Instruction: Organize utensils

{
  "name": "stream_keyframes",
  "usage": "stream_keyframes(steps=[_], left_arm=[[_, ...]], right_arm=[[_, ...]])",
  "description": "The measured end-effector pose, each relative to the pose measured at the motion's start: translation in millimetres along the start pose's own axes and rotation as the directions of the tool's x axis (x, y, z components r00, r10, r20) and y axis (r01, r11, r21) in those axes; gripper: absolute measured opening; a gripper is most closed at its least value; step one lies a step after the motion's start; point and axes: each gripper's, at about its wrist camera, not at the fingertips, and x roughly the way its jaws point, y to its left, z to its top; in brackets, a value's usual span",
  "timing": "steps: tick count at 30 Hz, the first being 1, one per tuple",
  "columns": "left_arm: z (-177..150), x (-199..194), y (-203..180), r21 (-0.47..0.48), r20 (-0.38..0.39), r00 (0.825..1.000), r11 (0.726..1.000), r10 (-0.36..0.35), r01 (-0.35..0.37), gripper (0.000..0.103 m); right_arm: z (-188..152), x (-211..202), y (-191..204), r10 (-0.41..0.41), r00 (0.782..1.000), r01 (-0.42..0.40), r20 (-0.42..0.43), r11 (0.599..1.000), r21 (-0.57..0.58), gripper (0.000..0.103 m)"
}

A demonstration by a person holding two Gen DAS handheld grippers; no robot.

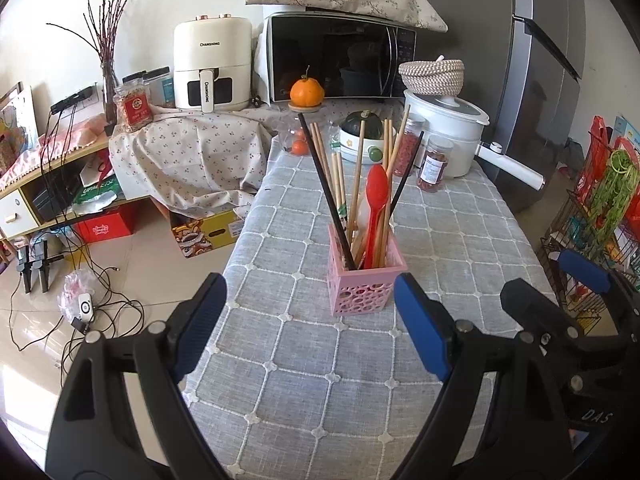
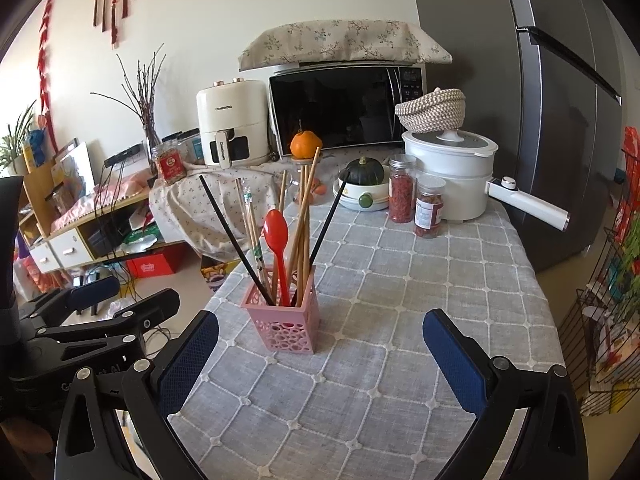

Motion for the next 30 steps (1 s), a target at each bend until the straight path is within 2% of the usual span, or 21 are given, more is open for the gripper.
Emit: stream_keyframes(steps=[30], left_arm=[[0.6, -1.8, -6.5, 0.030, 0.006, 1.000, 1.000, 0.005, -0.005, 0.086]], right_arm=[[-0.2, 0.5, -0.9, 0.002, 1.000, -0.002, -0.010, 1.000, 0.012, 0.103]])
